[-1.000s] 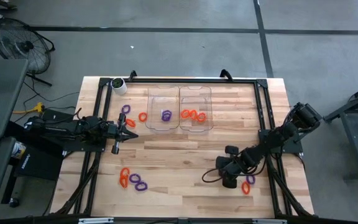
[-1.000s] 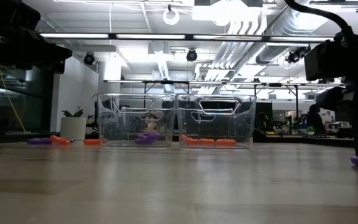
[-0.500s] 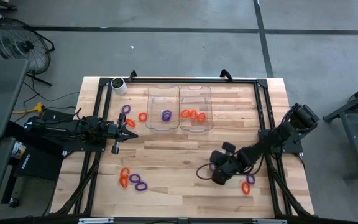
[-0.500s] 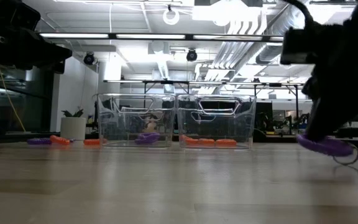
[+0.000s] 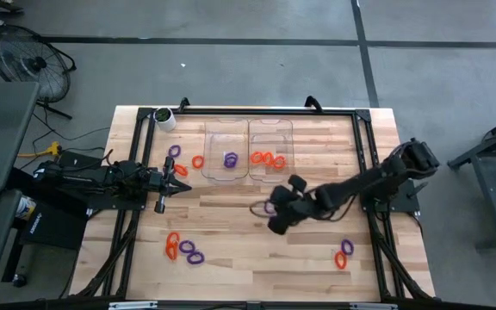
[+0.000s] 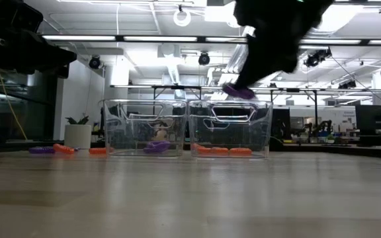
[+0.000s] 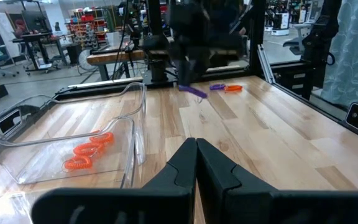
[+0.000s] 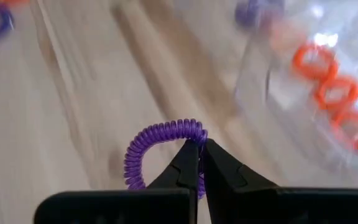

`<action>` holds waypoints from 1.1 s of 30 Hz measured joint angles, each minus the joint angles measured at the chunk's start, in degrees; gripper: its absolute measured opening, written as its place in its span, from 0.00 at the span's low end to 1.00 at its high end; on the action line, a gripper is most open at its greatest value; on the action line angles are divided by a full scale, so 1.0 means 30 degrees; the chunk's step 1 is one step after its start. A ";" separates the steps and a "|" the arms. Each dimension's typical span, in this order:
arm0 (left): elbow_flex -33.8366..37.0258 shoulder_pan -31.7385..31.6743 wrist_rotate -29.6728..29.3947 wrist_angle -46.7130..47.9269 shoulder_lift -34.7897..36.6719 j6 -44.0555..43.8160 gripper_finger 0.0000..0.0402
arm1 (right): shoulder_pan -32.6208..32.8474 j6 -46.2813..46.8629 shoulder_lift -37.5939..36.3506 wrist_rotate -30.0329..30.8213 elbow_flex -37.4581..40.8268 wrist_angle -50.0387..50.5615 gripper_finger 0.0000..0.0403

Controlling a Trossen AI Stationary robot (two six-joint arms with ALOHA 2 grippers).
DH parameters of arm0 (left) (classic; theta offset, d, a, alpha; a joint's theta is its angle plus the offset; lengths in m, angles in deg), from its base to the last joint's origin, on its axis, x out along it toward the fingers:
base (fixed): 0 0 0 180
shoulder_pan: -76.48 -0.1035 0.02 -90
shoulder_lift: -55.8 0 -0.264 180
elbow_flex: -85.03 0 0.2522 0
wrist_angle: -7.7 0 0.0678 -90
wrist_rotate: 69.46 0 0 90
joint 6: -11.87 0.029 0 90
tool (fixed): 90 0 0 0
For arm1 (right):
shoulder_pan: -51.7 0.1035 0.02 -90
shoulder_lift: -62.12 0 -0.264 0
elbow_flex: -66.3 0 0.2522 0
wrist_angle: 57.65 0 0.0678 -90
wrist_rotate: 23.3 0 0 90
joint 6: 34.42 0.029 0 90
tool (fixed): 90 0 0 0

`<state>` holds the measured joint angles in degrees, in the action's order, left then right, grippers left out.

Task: Sort spring keychains
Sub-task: Put the purple spring keychain into the left transparent bin

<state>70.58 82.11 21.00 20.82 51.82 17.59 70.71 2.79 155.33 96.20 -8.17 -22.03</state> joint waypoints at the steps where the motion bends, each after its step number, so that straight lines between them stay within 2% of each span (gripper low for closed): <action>1: 0.0000 0.0000 -0.0004 0.0000 -0.0004 0.0000 0.00 | -0.0390 -0.0420 0.0000 -0.0004 -0.0335 -0.0190 0.00; 4: 0.0000 0.0005 -0.0002 0.0006 -0.0003 0.0000 0.00 | -0.1619 -0.1975 0.0000 -0.0008 -0.1246 -0.1228 0.00; 8: 0.0000 0.0006 -0.0004 0.0006 -0.0003 0.0000 0.00 | -0.3275 -0.4276 -0.0026 -0.0169 -0.1694 -0.4272 0.00; 15: 0.0000 0.0004 -0.0004 0.0000 0.0000 0.0000 0.00 | -0.6133 -0.7285 -0.0029 -0.1643 -0.1712 -0.8975 0.00; 21: 0.0000 0.0000 0.0000 0.0003 -0.0001 0.0000 0.00 | -0.8347 -0.8717 0.0696 -0.4865 -0.1728 -1.1764 0.00; 33: 0.0000 0.0000 -0.0003 0.0001 -0.0004 0.0000 0.00 | -1.1061 -0.8987 0.4043 -1.1478 -0.1741 -1.2933 0.00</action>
<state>70.58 82.11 20.99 20.82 51.81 17.59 37.52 -24.17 167.46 61.77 -13.39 -60.83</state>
